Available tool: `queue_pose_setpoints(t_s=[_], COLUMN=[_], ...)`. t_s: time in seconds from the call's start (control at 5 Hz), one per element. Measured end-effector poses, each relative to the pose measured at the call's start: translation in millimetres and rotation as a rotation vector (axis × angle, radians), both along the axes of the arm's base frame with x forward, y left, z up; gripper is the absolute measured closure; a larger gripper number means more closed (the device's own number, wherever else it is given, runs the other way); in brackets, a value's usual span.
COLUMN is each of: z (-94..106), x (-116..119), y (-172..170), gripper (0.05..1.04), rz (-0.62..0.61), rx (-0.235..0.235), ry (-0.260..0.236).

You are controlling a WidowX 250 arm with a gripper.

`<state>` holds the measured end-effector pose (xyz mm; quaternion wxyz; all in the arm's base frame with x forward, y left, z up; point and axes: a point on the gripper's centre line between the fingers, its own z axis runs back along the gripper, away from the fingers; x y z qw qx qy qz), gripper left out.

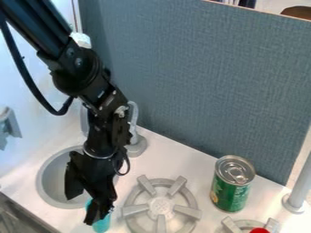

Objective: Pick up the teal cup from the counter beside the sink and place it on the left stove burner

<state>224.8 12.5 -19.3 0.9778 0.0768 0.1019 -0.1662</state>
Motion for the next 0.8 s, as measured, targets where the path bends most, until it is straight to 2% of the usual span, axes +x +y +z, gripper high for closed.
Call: queue_pose_setpoints(t_s=[0.2,0.4,0.6,0.8], z=[-6.0,-11.6,-25.5,-29.6], x=[7.4,12.9,11.5,12.9], y=[-1.4,-1.7,-3.0,-5.8], gripper=[0.083,0.083,0.083,0.083], rz=[0.009,0.02,0.041,0.055], rx=[-0.003,-0.003,-0.011,-0.027], ry=[-0.012,-0.048,-0.077,-0.088])
